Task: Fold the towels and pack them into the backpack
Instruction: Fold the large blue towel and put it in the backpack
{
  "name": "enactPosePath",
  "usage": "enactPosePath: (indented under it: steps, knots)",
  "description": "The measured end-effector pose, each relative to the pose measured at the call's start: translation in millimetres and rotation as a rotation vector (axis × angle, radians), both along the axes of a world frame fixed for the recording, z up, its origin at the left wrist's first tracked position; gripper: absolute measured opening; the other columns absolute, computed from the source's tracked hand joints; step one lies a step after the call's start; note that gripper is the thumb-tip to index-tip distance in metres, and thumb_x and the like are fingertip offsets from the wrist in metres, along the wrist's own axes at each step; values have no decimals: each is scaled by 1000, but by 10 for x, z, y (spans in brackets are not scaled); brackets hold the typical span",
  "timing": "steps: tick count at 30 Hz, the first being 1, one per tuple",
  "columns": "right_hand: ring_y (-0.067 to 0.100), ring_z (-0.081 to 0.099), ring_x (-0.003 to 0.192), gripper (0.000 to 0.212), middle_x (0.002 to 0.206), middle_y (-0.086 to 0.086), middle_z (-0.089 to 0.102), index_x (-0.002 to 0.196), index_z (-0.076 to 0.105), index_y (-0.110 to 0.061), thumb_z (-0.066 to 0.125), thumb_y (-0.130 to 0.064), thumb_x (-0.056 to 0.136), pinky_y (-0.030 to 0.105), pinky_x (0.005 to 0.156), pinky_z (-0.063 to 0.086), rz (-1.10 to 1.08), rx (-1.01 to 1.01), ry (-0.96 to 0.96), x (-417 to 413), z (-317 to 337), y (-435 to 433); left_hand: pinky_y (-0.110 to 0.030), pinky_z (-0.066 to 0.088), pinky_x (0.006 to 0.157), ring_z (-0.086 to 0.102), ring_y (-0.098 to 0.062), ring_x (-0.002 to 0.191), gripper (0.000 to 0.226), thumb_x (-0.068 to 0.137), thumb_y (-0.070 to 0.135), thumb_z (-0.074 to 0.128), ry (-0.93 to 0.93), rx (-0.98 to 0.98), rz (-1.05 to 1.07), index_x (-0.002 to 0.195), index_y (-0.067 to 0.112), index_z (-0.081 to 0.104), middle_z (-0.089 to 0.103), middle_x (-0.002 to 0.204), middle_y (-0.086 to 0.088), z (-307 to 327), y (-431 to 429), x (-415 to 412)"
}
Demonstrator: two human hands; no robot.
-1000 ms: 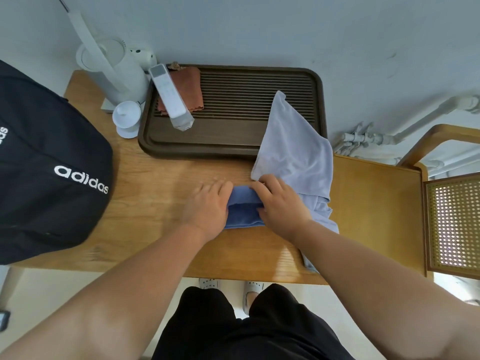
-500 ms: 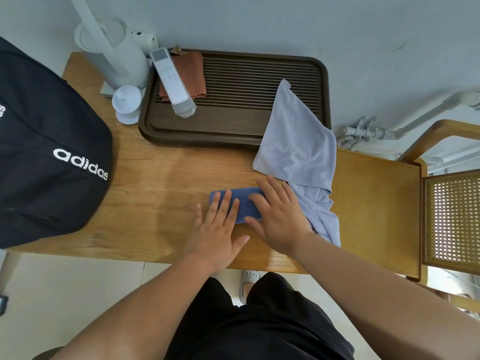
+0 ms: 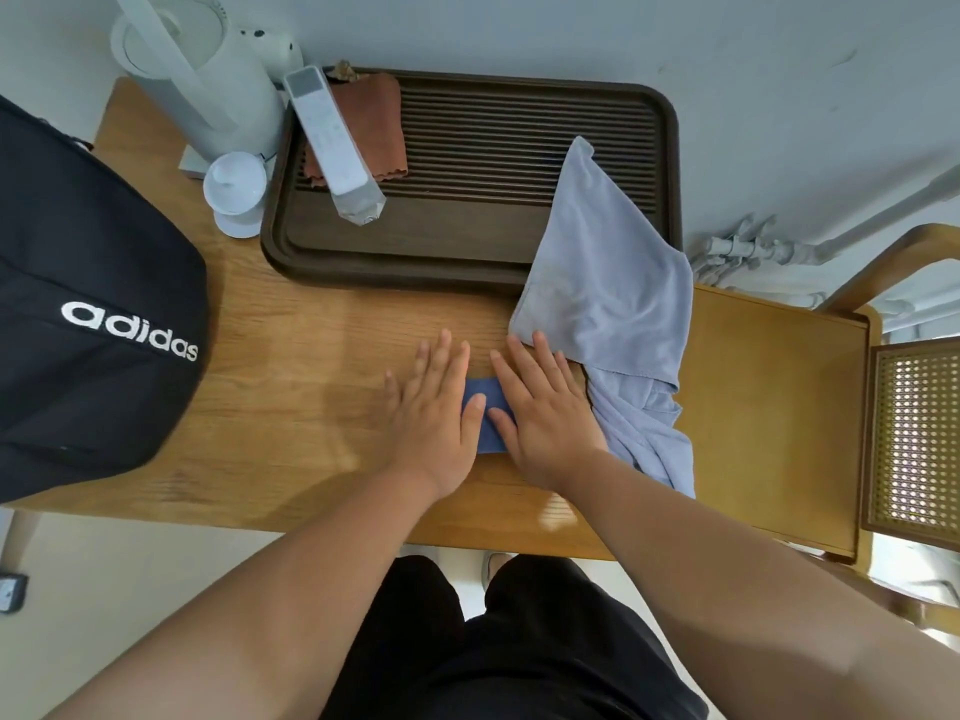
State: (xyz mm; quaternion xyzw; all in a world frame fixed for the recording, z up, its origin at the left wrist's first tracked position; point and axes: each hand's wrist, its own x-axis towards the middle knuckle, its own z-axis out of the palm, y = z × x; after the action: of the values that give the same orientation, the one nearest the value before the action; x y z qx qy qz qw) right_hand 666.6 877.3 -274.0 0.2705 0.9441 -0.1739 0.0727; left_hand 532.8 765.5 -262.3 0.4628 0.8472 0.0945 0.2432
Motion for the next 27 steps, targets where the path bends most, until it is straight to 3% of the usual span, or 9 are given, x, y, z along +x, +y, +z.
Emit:
enactPosePath:
  steps: [7, 12, 18, 21, 23, 25, 27]
  knots:
    - [24, -16, 154, 65, 169, 4, 4, 160, 15, -20, 21, -53, 105, 45, 126, 1, -35, -26, 29, 2, -110, 18, -54, -12, 121, -20, -24, 153, 63, 100, 53, 3, 154, -48, 0, 155, 32, -18, -20, 166, 3, -257, -26, 70]
    - [28, -16, 154, 65, 169, 7, 3, 160, 15, -20, 17, -54, 105, 46, 126, 1, -10, 1, -16, -32, -117, 29, -54, -7, 122, -13, -25, 154, 62, 101, 52, 9, 159, -46, -36, 154, 31, -15, -11, 168, 1, -289, -3, 30]
    - [30, -16, 154, 69, 169, 9, -1, 161, 10, -17, 17, -57, 105, 50, 126, 4, 84, 23, -74, -10, 11, 66, -55, -3, 124, -15, -21, 154, 67, 102, 54, 12, 125, -198, -106, 160, 23, -2, -8, 169, 2, -43, 40, -18]
    - [31, 1, 155, 72, 165, 9, 22, 160, 15, -13, 27, -56, 103, 48, 126, 7, 146, 55, -103, 18, 149, 57, -52, 3, 125, 1, -19, 155, 66, 103, 55, 29, 125, -244, -144, 159, 21, 17, 15, 167, 1, 122, 10, -47]
    - [29, 22, 149, 74, 156, 6, 35, 160, 17, -15, 38, -55, 101, 43, 124, 15, 171, 29, -131, 64, 252, 54, -46, 16, 123, 23, -21, 150, 58, 101, 50, 44, 120, -229, -150, 150, 22, 34, 36, 158, -1, 254, -38, -37]
    - [26, 38, 132, 72, 142, 3, 44, 156, 28, -18, 49, -54, 97, 39, 115, 28, 176, 11, -151, 113, 347, 49, -38, 31, 112, 42, -23, 133, 51, 97, 44, 56, 110, -193, -144, 140, 22, 42, 51, 141, 0, 370, -104, -1]
    - [23, 43, 116, 55, 125, 1, 48, 136, 50, -21, 58, -53, 92, 35, 104, 36, 181, 9, -164, 130, 439, 29, -37, 40, 97, 51, -25, 120, 47, 93, 38, 64, 82, -183, -135, 134, 19, 48, 53, 130, -1, 480, -170, 46]
